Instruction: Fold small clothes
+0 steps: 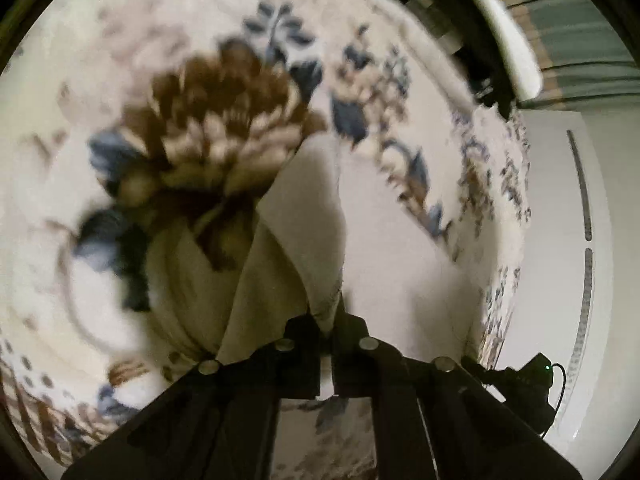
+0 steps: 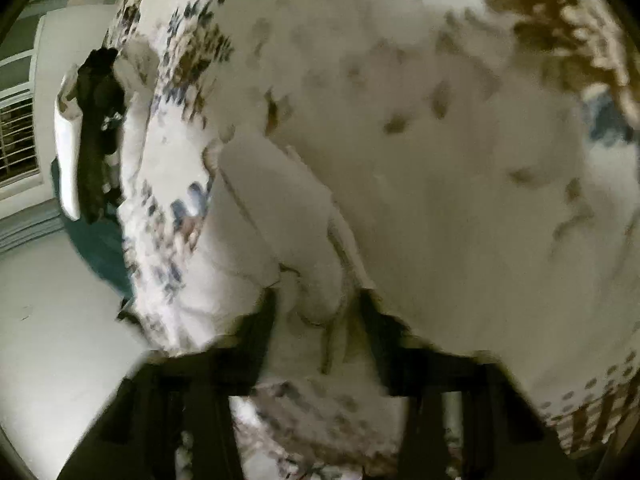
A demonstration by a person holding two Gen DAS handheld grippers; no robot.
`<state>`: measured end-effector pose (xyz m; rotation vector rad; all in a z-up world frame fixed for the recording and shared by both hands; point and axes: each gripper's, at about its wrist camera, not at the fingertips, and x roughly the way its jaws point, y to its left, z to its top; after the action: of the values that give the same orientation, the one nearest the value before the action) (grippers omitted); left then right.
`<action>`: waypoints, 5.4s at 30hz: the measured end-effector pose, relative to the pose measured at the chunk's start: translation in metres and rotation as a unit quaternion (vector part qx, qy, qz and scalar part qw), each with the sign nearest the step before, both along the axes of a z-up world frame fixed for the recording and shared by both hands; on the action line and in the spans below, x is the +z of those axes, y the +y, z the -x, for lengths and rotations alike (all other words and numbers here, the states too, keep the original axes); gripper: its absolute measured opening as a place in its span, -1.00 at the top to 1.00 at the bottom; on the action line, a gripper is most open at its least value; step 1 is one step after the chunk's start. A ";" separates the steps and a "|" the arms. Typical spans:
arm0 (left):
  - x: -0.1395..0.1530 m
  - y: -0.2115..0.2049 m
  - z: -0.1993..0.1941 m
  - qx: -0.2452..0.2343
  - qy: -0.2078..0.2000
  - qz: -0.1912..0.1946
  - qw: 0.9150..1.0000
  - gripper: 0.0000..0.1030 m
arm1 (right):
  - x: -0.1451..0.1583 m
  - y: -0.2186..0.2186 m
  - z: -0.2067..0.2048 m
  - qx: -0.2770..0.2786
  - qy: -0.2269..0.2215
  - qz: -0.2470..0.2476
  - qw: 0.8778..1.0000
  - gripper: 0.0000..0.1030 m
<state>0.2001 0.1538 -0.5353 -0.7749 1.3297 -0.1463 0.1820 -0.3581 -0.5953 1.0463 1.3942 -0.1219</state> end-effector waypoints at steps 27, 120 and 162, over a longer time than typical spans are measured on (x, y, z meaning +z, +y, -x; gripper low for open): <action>-0.078 0.036 0.013 0.016 0.018 0.136 0.990 -0.07 | -0.058 -0.038 0.001 0.030 -0.076 -0.145 0.986 -0.40; 0.441 -0.031 -0.058 -0.064 -0.284 -0.336 0.896 -0.88 | 0.563 0.230 -0.047 0.145 -0.266 0.481 0.823 -1.00; 0.503 -0.023 0.047 -0.046 -0.327 -0.360 0.873 -0.88 | 0.652 0.253 0.089 0.159 -0.359 0.448 0.803 -1.00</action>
<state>0.1534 0.1308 -0.0321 0.0027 0.6735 0.0223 0.0931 -0.1050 0.0571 0.0051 0.6305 -0.1024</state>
